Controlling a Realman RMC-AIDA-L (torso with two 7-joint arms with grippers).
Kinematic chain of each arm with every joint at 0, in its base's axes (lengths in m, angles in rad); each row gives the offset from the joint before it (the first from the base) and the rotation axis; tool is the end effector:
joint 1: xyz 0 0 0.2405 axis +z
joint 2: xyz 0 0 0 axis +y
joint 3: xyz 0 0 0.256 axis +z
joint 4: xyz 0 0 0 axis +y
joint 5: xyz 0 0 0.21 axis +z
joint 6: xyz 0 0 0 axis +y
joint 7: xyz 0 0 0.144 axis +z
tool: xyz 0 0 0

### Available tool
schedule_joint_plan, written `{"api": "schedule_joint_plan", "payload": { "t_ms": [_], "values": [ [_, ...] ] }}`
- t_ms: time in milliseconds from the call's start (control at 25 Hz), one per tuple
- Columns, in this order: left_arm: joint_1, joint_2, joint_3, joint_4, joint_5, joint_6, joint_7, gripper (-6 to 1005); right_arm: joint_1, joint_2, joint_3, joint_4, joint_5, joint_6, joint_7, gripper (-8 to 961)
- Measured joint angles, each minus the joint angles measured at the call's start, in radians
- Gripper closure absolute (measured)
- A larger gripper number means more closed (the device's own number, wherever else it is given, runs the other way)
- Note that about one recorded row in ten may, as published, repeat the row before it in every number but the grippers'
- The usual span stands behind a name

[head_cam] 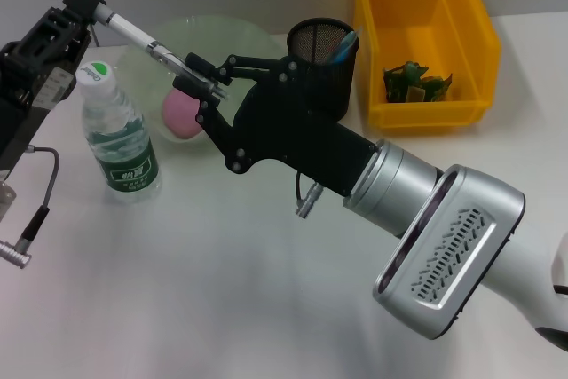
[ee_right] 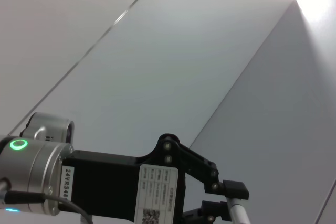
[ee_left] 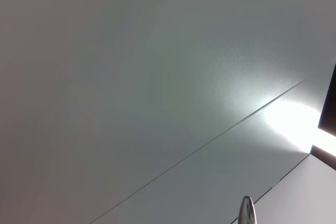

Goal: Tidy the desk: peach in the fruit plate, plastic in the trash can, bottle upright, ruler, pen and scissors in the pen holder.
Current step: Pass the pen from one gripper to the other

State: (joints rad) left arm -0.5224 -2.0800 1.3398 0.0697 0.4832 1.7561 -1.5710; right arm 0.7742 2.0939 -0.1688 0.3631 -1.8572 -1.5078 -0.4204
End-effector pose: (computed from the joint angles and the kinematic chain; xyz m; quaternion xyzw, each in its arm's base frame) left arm -0.2374 0.3089 0.0024 -0.6050 -0.4278 -0.6688 0.0604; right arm 0.1460 0.3057 -0.1014 -0.7955 -0.2203 0.3983 0.3999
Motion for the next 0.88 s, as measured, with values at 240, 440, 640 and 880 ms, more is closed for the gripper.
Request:
{"api": "schedule_joint_plan", "payload": {
  "t_ms": [240, 440, 640, 880],
  "values": [
    [-0.001, 0.0, -0.002, -0.004, 0.002, -0.001, -0.001, 852, -0.002, 0.0, -0.001, 0.001, -0.001, -0.004, 0.0, 818],
    [0.001, 0.0, -0.003, -0.004, -0.003, -0.004, -0.004, 787, -0.003, 0.0, 0.002, 0.001, -0.001, -0.005, 0.0, 814],
    [0.006, 0.0, -0.004, 0.001, -0.005, -0.011, -0.002, 591, -0.004, 0.0, 0.01, 0.0, -0.002, -0.006, 0.0, 810],
    [0.006, 0.0, 0.0, 0.005, -0.006, -0.02, -0.003, 385, -0.007, 0.0, 0.011, 0.0, -0.002, -0.007, 0.0, 805]
  ]
}}
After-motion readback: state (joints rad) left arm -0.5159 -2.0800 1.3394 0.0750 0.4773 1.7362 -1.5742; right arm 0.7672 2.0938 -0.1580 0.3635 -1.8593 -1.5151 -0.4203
